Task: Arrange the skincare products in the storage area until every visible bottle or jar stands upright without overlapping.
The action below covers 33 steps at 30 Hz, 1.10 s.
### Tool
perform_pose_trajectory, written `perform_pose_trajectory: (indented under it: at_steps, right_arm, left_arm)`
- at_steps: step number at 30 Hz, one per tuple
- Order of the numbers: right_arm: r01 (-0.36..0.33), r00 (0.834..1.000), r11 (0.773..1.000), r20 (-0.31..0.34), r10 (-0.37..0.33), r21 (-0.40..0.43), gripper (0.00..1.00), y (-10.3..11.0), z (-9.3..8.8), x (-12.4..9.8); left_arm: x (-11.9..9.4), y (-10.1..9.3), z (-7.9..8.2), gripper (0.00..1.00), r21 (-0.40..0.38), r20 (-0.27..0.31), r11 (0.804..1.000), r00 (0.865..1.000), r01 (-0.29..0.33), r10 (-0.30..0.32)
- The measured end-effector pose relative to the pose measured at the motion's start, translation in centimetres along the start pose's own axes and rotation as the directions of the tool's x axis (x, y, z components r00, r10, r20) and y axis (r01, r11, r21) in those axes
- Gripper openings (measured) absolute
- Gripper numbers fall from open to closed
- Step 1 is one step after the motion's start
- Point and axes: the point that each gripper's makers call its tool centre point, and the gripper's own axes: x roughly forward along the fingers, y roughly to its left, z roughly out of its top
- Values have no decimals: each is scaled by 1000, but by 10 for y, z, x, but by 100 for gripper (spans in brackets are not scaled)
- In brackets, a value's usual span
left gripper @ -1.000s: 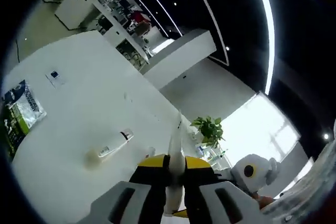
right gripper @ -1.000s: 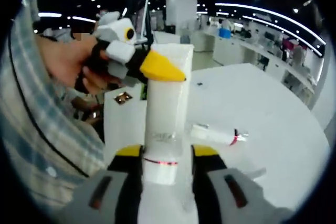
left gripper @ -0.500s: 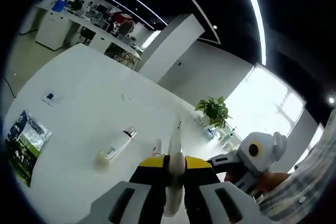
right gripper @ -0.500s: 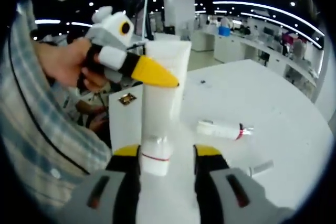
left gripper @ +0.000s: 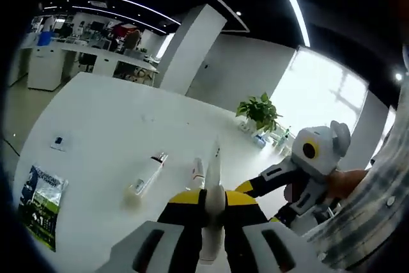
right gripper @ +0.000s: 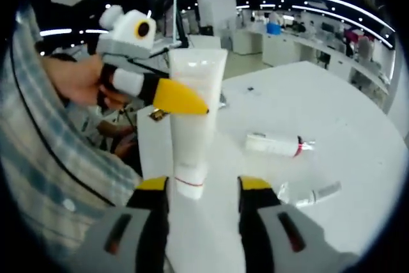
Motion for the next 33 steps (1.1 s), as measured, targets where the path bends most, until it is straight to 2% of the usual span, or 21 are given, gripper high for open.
perform_pose_trajectory:
  at_steps: [6,9,17,21,28,33]
  right_arm:
    - [4,1000,1000,2,-4,6,40,-1,-2,-2]
    - [-4,1000,1000,10,4,-10,36,0,0,-7]
    - [-17,1000,999,-4,17,-27,36,-1,-3,-9]
    - [-13,1000,1000,9,13,-29,36,-1,1,-13]
    - [-7,1000,994,-16,6,-113,34,-5,0,-22]
    - [-10,1000,992,-1,10,-130,34,-8,6,-28]
  left_arm:
    - [2,2,-11,9,27,-30,1000,1000,4,-3]
    - [4,1,-15,9,107,-55,994,998,20,-14]
    - [10,-9,-20,9,191,-60,978,996,82,-71]
    - [15,-14,-26,9,254,-83,961,993,106,-88]
    - [23,-18,-41,9,333,-144,933,985,139,-95]
    - [26,-24,-42,9,393,-143,904,983,166,-118]
